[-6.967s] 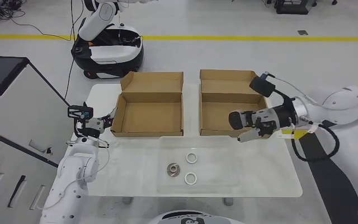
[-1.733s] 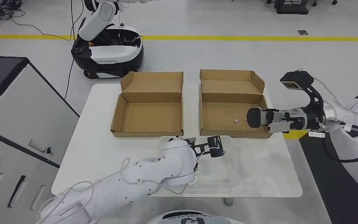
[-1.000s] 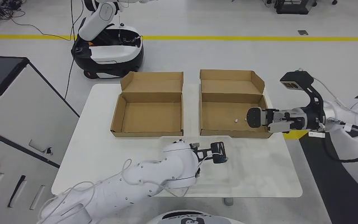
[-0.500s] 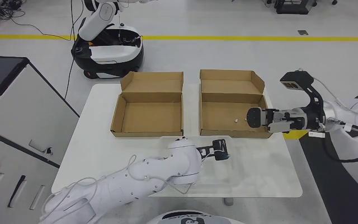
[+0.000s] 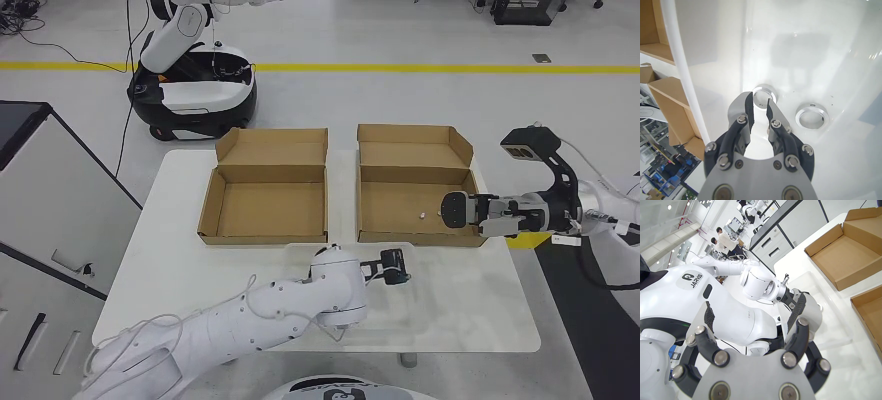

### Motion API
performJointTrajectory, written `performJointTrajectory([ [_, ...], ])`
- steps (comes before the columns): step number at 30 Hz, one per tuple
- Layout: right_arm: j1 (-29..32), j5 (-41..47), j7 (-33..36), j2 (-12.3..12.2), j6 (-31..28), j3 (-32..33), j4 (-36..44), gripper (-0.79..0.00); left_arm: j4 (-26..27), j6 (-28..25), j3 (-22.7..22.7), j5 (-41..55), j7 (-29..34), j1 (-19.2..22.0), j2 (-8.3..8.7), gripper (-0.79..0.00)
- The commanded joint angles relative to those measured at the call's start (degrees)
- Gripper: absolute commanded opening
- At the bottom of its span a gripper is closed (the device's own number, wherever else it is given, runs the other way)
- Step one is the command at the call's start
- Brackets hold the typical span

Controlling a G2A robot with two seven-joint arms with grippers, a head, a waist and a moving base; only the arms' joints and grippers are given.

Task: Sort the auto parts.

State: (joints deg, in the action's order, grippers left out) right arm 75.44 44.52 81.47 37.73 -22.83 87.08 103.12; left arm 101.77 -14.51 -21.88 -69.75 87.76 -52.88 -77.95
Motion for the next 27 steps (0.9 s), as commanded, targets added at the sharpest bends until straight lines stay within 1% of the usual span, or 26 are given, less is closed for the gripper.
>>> performJointTrajectory([
  [1, 0.0, 0.0, 0.0, 0.0, 0.0, 0.0, 0.0, 0.000, -0.8, 0.0, 0.2, 0.3, 0.2, 0.1, -0.32, -0.610],
  [7, 0.0, 0.0, 0.0, 0.0, 0.0, 0.0, 0.0, 0.000, -2.3, 0.3, 0.5, 0.6, 0.2, 0.4, -1.04, -0.619],
  [10, 0.0, 0.0, 0.0, 0.0, 0.0, 0.0, 0.0, 0.000, -3.0, 0.2, 0.8, 0.5, 0.2, 0.3, -1.19, -0.606],
  [13, 0.0, 0.0, 0.0, 0.0, 0.0, 0.0, 0.0, 0.000, -3.6, 0.2, 1.0, 0.3, 0.2, 0.3, -1.28, -0.613],
  [18, 0.0, 0.0, 0.0, 0.0, 0.0, 0.0, 0.0, 0.000, -4.1, 0.6, 1.2, 0.1, 0.2, 0.4, -1.39, -0.566],
  [25, 0.0, 0.0, 0.0, 0.0, 0.0, 0.0, 0.0, 0.000, -3.8, 0.9, 1.2, 0.6, 0.2, 0.1, -1.21, -0.471],
  [27, 0.0, 0.0, 0.0, 0.0, 0.0, 0.0, 0.0, 0.000, -3.9, 1.1, 1.1, 0.9, 0.2, 0.0, -1.09, -0.459],
])
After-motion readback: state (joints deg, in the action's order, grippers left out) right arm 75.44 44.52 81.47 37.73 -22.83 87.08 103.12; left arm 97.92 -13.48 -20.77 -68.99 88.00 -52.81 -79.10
